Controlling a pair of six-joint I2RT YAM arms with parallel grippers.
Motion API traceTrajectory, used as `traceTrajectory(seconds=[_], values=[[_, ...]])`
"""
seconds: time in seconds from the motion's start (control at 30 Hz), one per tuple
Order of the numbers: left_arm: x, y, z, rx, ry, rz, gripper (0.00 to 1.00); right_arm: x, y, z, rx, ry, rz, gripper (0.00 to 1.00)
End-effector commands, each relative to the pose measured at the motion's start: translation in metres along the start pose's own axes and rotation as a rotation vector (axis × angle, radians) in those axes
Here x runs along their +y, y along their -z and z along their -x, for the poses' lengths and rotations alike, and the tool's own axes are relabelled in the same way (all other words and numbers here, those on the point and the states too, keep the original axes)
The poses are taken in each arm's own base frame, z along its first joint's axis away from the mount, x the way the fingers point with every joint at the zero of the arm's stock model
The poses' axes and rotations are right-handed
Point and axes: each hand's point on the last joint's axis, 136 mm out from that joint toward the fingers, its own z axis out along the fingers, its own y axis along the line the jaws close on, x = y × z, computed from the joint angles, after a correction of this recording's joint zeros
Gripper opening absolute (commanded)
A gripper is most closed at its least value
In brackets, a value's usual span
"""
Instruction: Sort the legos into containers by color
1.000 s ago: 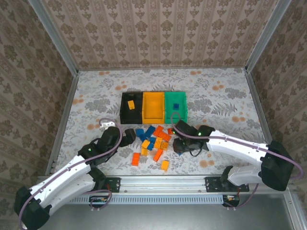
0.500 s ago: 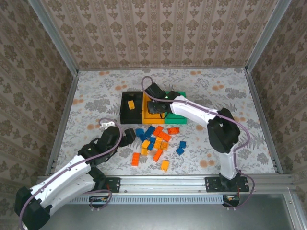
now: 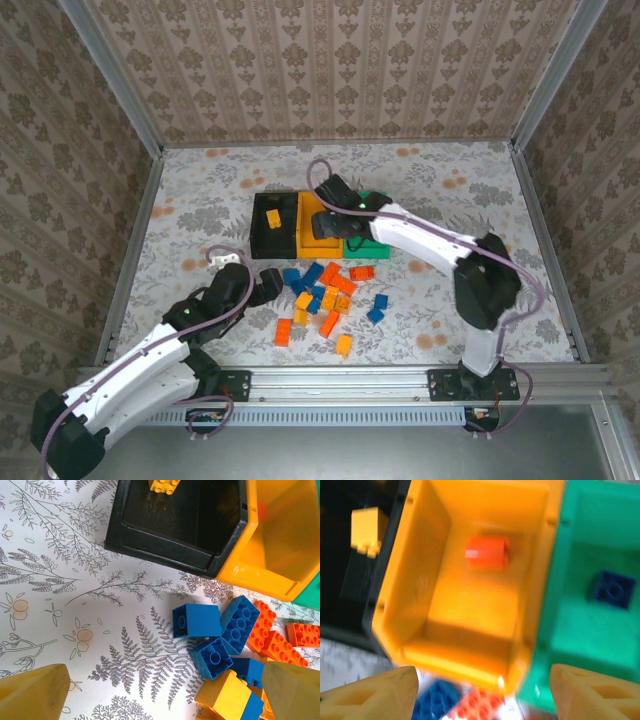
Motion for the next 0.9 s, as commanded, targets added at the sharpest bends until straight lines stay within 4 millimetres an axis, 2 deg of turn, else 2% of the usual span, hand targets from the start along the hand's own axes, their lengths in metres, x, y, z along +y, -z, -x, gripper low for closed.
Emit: traceTrajectory(seconds=[0.0, 0.1, 0.27, 0.33, 0.53, 0.7, 0.87], values=[[-0.003, 0.002, 0.005, -0.004, 0.003, -0.01, 1.0, -0.017, 0.026, -0.03, 0.004, -0.039, -0.005, 0.75], [-0.003, 0.001, 0.003, 0.0, 0.004, -0.013, 1.0, -0.04, 0.03, -0.076, 0.061, -0.082, -0.028, 0.78], [0.001, -0.002, 0.0, 0.004, 0.016, -0.006, 1.0, -0.069, 0.025, -0.137, 0.133, -0.171, -0.055, 0.78], [0.003, -0.004, -0.002, 0.007, 0.021, -0.005, 1.0, -0.075, 0.018, -0.147, 0.137, -0.193, -0.068, 0.78], [0.004, -0.005, -0.003, 0.013, 0.028, -0.005, 1.0, -0.089, 0.001, -0.158, 0.139, -0.228, -0.15, 0.74], [0.006, -0.006, -0.005, 0.02, 0.032, -0.001, 1.0, -0.09, -0.011, -0.167, 0.169, -0.247, -0.169, 0.64], [0.007, -0.007, -0.007, 0.024, 0.036, -0.001, 1.0, -0.094, -0.015, -0.184, 0.222, -0.258, -0.182, 0.58]])
